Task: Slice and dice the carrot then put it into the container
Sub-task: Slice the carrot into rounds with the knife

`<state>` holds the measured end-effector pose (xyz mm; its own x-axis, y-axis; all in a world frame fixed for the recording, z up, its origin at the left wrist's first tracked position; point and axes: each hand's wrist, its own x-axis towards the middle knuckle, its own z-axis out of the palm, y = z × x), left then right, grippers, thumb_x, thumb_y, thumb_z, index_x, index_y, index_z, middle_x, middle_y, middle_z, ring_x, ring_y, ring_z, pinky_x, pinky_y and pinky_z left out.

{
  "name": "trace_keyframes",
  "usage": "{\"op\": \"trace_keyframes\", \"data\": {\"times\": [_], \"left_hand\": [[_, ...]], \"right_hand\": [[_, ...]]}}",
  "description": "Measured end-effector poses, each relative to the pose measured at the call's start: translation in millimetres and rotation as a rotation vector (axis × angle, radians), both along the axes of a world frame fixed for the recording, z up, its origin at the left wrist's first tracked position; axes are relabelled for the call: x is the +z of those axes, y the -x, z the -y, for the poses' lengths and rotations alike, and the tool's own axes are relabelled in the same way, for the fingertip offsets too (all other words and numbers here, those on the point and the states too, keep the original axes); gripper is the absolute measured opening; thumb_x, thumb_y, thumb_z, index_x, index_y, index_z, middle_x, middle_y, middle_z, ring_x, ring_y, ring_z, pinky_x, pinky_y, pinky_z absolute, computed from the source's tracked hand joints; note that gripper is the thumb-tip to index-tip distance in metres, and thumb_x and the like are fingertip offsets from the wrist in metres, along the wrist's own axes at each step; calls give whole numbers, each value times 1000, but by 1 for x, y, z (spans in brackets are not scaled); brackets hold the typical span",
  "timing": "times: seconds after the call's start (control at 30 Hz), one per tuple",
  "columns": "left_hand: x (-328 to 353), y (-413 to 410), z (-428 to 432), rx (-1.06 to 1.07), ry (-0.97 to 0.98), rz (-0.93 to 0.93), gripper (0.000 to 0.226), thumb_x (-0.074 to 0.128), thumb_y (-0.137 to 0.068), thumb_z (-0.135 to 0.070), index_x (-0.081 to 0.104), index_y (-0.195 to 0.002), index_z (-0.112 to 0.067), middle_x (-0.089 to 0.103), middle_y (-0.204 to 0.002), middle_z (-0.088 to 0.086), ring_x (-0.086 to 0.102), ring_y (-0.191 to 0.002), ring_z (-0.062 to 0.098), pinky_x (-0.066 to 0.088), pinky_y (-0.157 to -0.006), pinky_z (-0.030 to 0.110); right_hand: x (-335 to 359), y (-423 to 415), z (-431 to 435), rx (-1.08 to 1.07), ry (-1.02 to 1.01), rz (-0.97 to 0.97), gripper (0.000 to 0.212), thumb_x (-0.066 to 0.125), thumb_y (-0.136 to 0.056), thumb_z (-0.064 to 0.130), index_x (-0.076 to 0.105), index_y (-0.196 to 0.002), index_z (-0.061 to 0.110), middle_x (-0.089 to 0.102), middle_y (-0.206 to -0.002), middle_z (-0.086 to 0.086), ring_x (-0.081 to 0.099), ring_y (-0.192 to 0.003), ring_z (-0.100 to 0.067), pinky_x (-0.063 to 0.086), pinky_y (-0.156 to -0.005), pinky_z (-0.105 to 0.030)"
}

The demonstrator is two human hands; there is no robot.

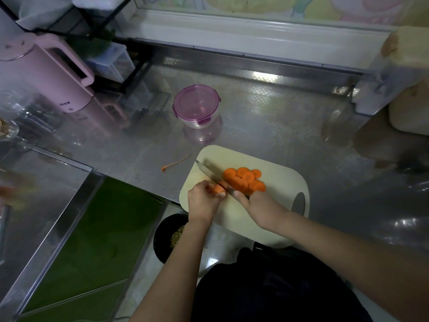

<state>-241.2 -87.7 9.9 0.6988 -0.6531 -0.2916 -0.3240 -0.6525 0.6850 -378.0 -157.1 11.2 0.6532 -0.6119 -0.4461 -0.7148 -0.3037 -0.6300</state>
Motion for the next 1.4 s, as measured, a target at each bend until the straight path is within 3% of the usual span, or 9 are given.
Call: {"op": "trace_keyframes", "data": {"times": [0.13, 0.27, 0.43, 0.5, 0.57, 0.6, 0.8, 1.03, 1.4], "left_hand": [[-4, -1, -1, -5, 9, 1, 16, 76, -72, -18, 67, -81, -9, 68, -77, 2, 59, -75, 16, 38, -63, 14], [-7, -2, 0, 1, 10, 5, 17, 76, -73, -20, 68, -83, -8, 68, -79, 3, 58, -74, 16, 34, -61, 12], [-6, -1, -1, 1, 19, 7, 16, 77, -71, -19, 67, -81, -10, 63, -74, -3, 56, -72, 13, 35, -61, 12], [-7, -1, -1, -3, 13, 17, 17, 77, -72, -20, 67, -82, -11, 64, -77, -4, 56, -74, 13, 35, -62, 12], [-8, -1, -2, -5, 8, 19, 19, 78, -72, -22, 67, -84, -13, 64, -80, -4, 56, -76, 12, 36, -64, 13], [-8, -1, -2, -6, 14, 18, 19, 78, -72, -21, 66, -84, -13, 64, -79, -5, 56, -75, 12, 38, -66, 13], [-7, 3, -5, 16, 67, 13, 20, 77, -72, -16, 64, -86, -11, 59, -74, -10, 56, -73, 9, 42, -69, 15], [-9, 2, -5, 31, 53, -5, 18, 77, -73, -19, 65, -83, -12, 59, -74, -9, 55, -73, 11, 41, -69, 17], [-9, 3, -5, 33, 76, -5, 17, 78, -72, -17, 63, -78, -11, 60, -71, -6, 53, -70, 12, 31, -60, 12]], "right_hand": [[5, -22, -1, -25, 51, -22, 50, 30, -98, 47, 54, -124, 12, 58, -112, -12, 55, -108, -30, 41, -85, -33], [0, -31, -2, -119, -51, -99, 56, 30, -99, 50, 61, -80, 7, 54, -67, -8, 62, -89, -34, 41, -69, -30], [9, -31, 8, -175, -102, -6, 41, 29, -104, 32, 46, -136, 13, 57, -117, -21, 56, -107, -33, 45, -88, -35], [9, -29, 13, -159, -94, 1, 43, 28, -102, 39, 59, -111, 10, 60, -101, -21, 59, -102, -33, 45, -88, -35], [5, -28, 15, -172, -60, -43, 53, 30, -99, 49, 54, -69, 13, 57, -74, -12, 62, -93, -31, 46, -87, -35], [2, -27, 15, -184, -54, -41, 55, 30, -99, 51, 50, -63, 13, 55, -68, -8, 62, -90, -30, 46, -86, -35], [5, -16, 11, -193, -80, 83, 59, 28, -96, 57, 62, -115, 12, 66, -91, -14, 62, -93, -28, 48, -88, -37], [24, 0, 4, -161, -84, 138, 39, 33, -100, 45, 50, -69, 28, 56, -88, -3, 51, -85, -15, 34, -69, -23], [15, -3, 2, -145, -75, 79, 59, 31, -99, 49, 62, -84, 2, 66, -89, -17, 60, -90, -26, 42, -79, -28]]}}
